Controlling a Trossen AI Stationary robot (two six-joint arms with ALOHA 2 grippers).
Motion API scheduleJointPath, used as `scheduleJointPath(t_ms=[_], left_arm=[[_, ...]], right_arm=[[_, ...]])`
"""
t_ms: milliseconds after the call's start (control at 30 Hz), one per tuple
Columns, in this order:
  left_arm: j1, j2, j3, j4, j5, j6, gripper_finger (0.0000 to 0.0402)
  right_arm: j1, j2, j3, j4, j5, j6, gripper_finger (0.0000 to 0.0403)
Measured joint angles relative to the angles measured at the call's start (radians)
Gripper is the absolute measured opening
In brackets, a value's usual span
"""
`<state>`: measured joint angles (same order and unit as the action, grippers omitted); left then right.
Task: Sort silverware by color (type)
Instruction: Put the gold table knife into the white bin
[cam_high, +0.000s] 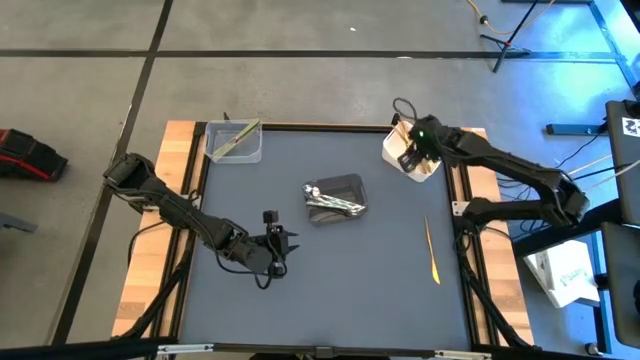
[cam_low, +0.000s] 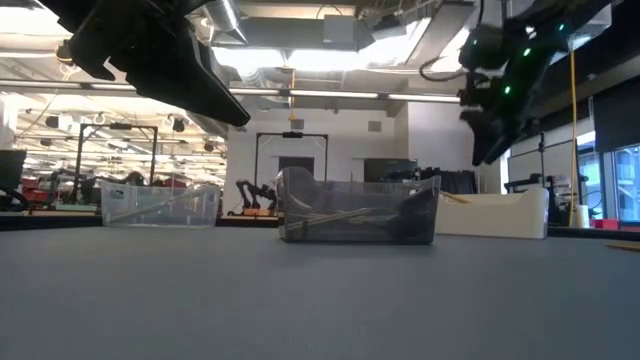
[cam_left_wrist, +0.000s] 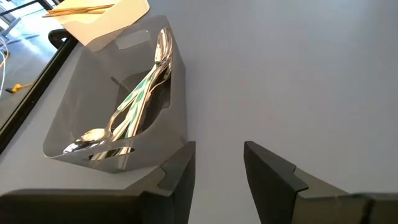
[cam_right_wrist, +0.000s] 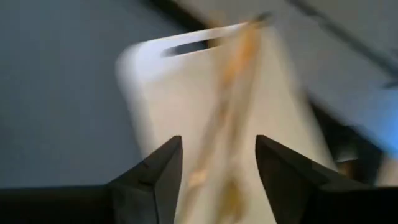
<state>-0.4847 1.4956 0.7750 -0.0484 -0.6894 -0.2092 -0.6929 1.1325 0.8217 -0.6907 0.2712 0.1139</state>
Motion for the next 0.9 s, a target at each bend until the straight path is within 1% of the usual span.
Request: scheduleJointPath(t_ms=[100,200,333,433,600,667,733,800,900], left_arm=[[0.000,0.000,0.000,0.000,0.000,0.000,0.0131],[0.000,0.000,0.000,0.000,0.000,0.000,0.0131],[0.000,0.000,0.000,0.000,0.000,-0.002,0.0131],[0.000,0.000,0.000,0.000,0.000,-0.001,0.0131],[0.000,0.000,0.000,0.000,0.000,0.000,0.0131],[0.000,0.000,0.000,0.000,0.000,0.000,0.0131],[0.000,0.000,0.000,0.000,0.001,0.001,0.0131],[0.000,0.000,0.000,0.000,0.001,0.001,0.0131],[0.000,0.000,0.000,0.000,0.001,0.001,0.0131]], right_arm=[[0.092,-0.047,0.004,-0.075,-0.087,0.094,0.0198],[0.199,-0.067,0.004,-0.163,-0.142,0.203,0.0199],[0.329,-0.068,0.001,-0.304,-0.169,0.350,0.0200],[0.413,-0.068,-0.020,-0.363,-0.182,0.453,0.0200],[0.512,-0.068,-0.084,-0.393,-0.196,0.625,0.0200],[0.551,-0.063,-0.121,-0.383,-0.226,0.694,0.0200],[0.586,-0.055,-0.158,-0.374,-0.271,0.728,0.0200],[0.614,-0.056,-0.192,-0.378,-0.301,0.777,0.0200],[0.650,-0.056,-0.232,-0.339,-0.340,0.825,0.0200]])
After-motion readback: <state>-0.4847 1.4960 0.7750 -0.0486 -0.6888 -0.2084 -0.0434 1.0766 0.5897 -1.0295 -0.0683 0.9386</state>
